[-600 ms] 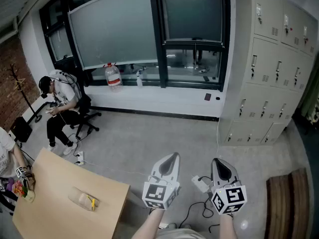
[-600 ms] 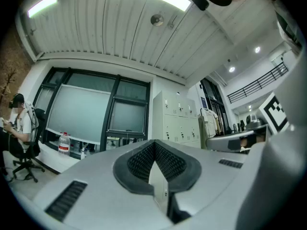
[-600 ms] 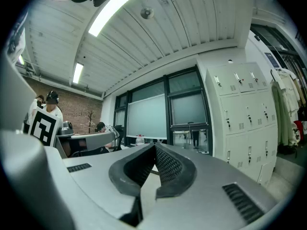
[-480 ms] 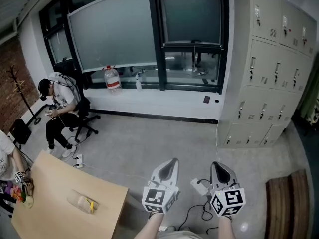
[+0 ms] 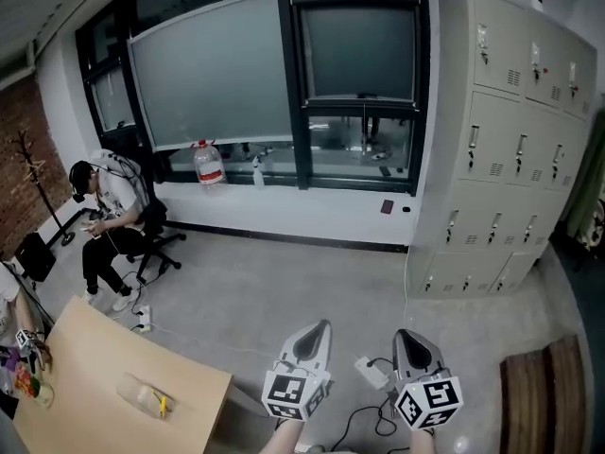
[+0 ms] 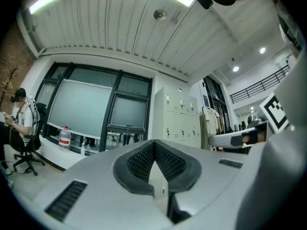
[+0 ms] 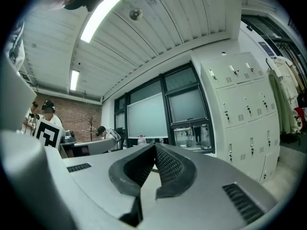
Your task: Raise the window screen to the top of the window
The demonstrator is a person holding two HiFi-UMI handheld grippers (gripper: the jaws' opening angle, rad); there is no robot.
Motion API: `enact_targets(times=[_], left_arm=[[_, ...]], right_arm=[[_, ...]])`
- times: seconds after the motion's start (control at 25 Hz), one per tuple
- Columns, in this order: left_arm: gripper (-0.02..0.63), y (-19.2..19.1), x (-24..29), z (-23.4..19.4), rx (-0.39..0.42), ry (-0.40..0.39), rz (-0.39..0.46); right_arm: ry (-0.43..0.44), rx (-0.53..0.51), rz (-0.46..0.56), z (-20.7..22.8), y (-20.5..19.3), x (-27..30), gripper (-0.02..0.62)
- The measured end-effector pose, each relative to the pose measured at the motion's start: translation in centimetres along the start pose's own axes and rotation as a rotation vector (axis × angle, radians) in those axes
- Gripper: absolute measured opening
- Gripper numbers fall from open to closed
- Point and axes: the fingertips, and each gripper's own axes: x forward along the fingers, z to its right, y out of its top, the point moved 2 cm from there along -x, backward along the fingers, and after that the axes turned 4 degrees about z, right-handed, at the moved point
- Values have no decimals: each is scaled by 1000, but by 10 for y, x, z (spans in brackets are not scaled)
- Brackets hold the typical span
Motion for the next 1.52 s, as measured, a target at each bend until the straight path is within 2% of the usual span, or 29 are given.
enact_targets(times=[0.28, 0.56, 0.68, 0.8, 1.0, 1.16, 1.28, 1.52], left_arm=[[3, 14, 11, 3, 35, 8, 37], [3, -6, 43, -28, 4, 57, 21], [3, -24, 79, -53, -14, 69, 16], [3, -31, 126, -88, -25, 76, 39], [3, -20, 221, -160, 13, 68, 69], [3, -24, 279, -212, 4, 59, 72], [3, -31, 314, -235, 5, 42, 46], [3, -60, 360, -264, -53, 47, -11]], right_arm=[[58, -14, -43, 17, -12, 4, 6], [105, -16, -93, 28, -31, 46, 6], [137, -19, -108, 41, -39, 87, 6], [130, -7, -122, 61, -45, 142, 6], [51, 43, -136, 104, -34, 252, 6], [7, 110, -125, 132, -37, 323, 6], [-24, 129, -131, 148, -42, 360, 6], [-21, 116, -174, 166, -64, 412, 6]])
